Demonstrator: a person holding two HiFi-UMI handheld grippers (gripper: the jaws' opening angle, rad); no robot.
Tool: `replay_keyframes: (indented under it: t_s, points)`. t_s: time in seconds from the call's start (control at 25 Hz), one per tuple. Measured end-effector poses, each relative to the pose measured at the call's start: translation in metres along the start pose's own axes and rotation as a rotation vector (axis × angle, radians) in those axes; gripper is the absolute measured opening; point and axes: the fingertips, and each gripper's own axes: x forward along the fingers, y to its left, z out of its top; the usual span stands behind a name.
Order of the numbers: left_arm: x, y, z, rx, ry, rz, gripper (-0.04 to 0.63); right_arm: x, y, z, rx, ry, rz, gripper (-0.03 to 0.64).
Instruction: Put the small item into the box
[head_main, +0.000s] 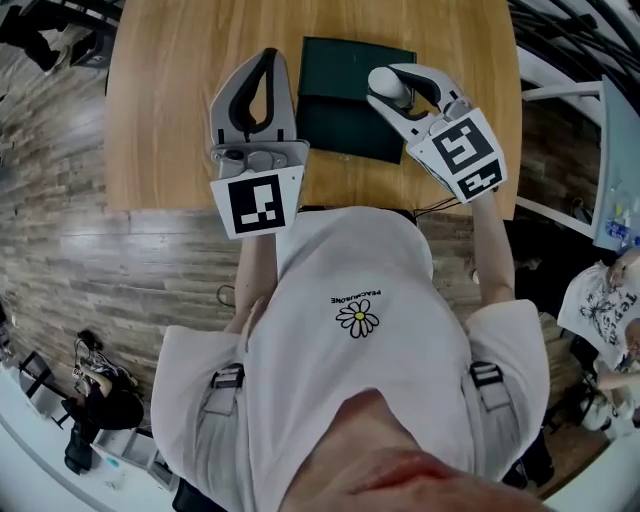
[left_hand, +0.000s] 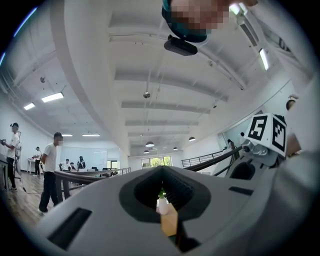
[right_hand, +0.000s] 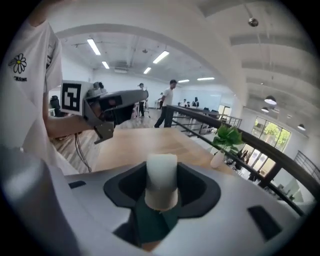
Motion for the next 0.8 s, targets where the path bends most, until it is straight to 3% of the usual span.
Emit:
replay_keyframes:
  t_s: [0.52, 0.68, 0.8]
  points:
    - [-0.022, 0.008, -0.017, -0.02, 0.019, 0.069, 0.017, 0.061, 0.069, -0.134, -0.141, 0.586, 0.352, 0.184]
    - [-0.028, 0.005, -0.022, 0.019, 0.04, 0.083, 0.017, 0.07, 0.081, -0.177, -0.181, 0.709, 0.423, 0.184]
    - [-0.034, 0.012, -0.028, 0.021, 0.059, 0.102, 0.017, 0.075, 0.094, -0.198, -0.154, 0.777, 0.476, 0.184]
